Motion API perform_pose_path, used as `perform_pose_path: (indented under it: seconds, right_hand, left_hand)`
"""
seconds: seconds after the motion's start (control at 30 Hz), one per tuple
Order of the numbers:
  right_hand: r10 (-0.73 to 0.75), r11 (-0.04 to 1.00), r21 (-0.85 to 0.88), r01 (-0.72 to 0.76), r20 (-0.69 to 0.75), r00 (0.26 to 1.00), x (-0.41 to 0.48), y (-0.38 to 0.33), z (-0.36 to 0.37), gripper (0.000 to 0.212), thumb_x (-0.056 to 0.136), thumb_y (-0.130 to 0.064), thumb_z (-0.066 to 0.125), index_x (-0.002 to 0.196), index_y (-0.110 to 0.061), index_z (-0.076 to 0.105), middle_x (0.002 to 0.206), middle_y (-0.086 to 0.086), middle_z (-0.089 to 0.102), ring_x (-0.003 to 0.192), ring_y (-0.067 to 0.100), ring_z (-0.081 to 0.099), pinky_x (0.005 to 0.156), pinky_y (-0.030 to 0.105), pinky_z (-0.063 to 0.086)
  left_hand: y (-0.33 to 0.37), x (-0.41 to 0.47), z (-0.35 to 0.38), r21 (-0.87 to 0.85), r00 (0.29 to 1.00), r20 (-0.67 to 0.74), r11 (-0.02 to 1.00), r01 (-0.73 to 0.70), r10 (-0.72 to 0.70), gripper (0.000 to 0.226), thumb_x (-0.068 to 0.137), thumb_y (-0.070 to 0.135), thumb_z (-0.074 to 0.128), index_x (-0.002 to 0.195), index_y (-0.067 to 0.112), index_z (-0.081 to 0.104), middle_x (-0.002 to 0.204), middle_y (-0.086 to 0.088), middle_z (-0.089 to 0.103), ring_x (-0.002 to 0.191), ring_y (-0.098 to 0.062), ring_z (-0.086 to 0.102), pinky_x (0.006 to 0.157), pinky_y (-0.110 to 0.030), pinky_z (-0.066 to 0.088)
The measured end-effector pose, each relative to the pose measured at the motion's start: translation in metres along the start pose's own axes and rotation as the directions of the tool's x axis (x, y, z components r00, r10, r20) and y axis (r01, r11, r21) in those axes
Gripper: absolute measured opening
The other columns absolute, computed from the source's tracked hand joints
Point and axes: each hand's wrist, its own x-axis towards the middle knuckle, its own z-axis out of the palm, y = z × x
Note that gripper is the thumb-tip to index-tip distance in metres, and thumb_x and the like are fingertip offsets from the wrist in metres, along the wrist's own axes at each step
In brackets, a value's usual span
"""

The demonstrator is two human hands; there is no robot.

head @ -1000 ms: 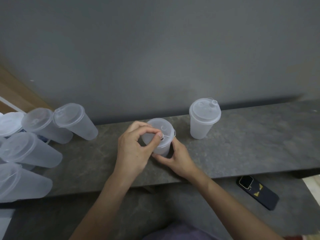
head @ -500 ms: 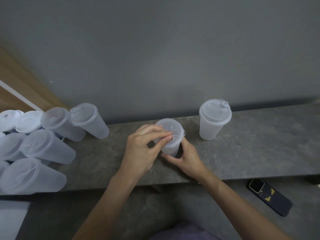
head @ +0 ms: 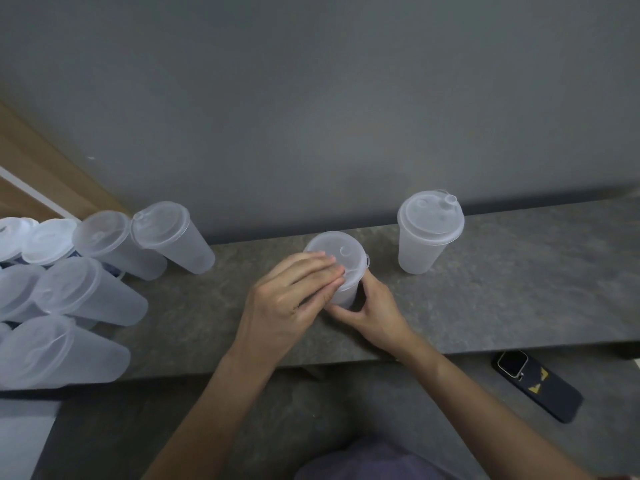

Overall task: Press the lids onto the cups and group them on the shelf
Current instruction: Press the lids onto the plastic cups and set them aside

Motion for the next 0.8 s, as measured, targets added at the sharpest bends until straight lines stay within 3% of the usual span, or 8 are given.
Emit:
perform_pose_path:
  seconds: [0.23,0.4,0.53,0.6,0.7,0.8]
  right_hand:
    - [-0.01,1.0,0.008,0.01,-0.011,1.0,0.0,-0.002,0.001,0.066,0.083,-0.03,0.086,0.138,-0.032,0.05,0.13,-0.024,0.063,0.121,-0.001,0.061,0.1,0.02,0.049]
    - [-0.008,1.0,0.019,0.008,-0.001,1.0,0.0,-0.002,-0.001,0.071,0.083,-0.033,0.085,0.144,-0.02,0.051,0.135,-0.017,0.063,0.125,0.0,0.06,0.102,0.019,0.049]
    - [-0.004,1.0,0.015,0.004,-0.004,1.0,0.0,-0.001,0.0,0.072,0.082,-0.034,0.086,0.144,-0.018,0.052,0.135,-0.013,0.064,0.124,0.001,0.06,0.103,0.023,0.05]
    - [-0.003,1.0,0.017,0.003,-0.012,1.0,-0.001,-0.001,0.0,0.069,0.082,-0.031,0.087,0.142,-0.021,0.053,0.133,-0.018,0.064,0.122,-0.001,0.061,0.102,0.023,0.051]
    - [-0.001,1.0,0.021,0.001,0.003,1.0,-0.001,-0.003,-0.002,0.07,0.083,-0.035,0.086,0.143,-0.024,0.052,0.134,-0.018,0.063,0.124,-0.001,0.06,0.103,0.024,0.051]
    - [0.011,1.0,0.014,-0.011,0.028,1.0,0.0,-0.005,-0.002,0.073,0.082,-0.04,0.085,0.145,-0.025,0.05,0.137,-0.016,0.062,0.126,0.0,0.059,0.104,0.029,0.052]
  left_hand:
    - [0.001,0.001,0.003,0.226,0.983,0.026,0.957,-0.184,0.183,0.014,0.092,0.006,0.076,0.101,-0.004,0.077,0.108,-0.013,0.076,0.104,-0.029,0.072,0.091,-0.04,0.058]
    - [-0.003,0.002,0.004,0.355,0.949,0.078,0.881,-0.314,0.307,0.009,0.093,0.008,0.075,0.098,0.001,0.078,0.119,-0.012,0.074,0.102,-0.028,0.073,0.076,-0.038,0.06]
    - [-0.004,0.004,0.004,0.383,0.944,0.082,0.865,-0.325,0.318,0.009,0.093,0.01,0.075,0.099,0.004,0.078,0.12,-0.008,0.074,0.102,-0.026,0.073,0.073,-0.037,0.06]
    - [-0.002,-0.001,0.005,0.335,0.97,0.056,0.911,-0.24,0.235,0.012,0.095,0.011,0.073,0.104,0.005,0.078,0.122,-0.005,0.073,0.108,-0.023,0.071,0.077,-0.038,0.059]
    - [0.004,-0.011,0.006,0.045,0.997,-0.002,0.996,0.075,-0.075,0.025,0.092,0.014,0.077,0.116,0.007,0.073,0.128,0.003,0.07,0.122,-0.017,0.064,0.096,-0.041,0.054]
    - [0.014,-0.011,0.006,-0.169,0.93,-0.014,0.918,0.359,-0.367,0.043,0.091,0.034,0.073,0.128,0.014,0.064,0.135,0.012,0.061,0.128,-0.013,0.055,0.106,-0.03,0.046]
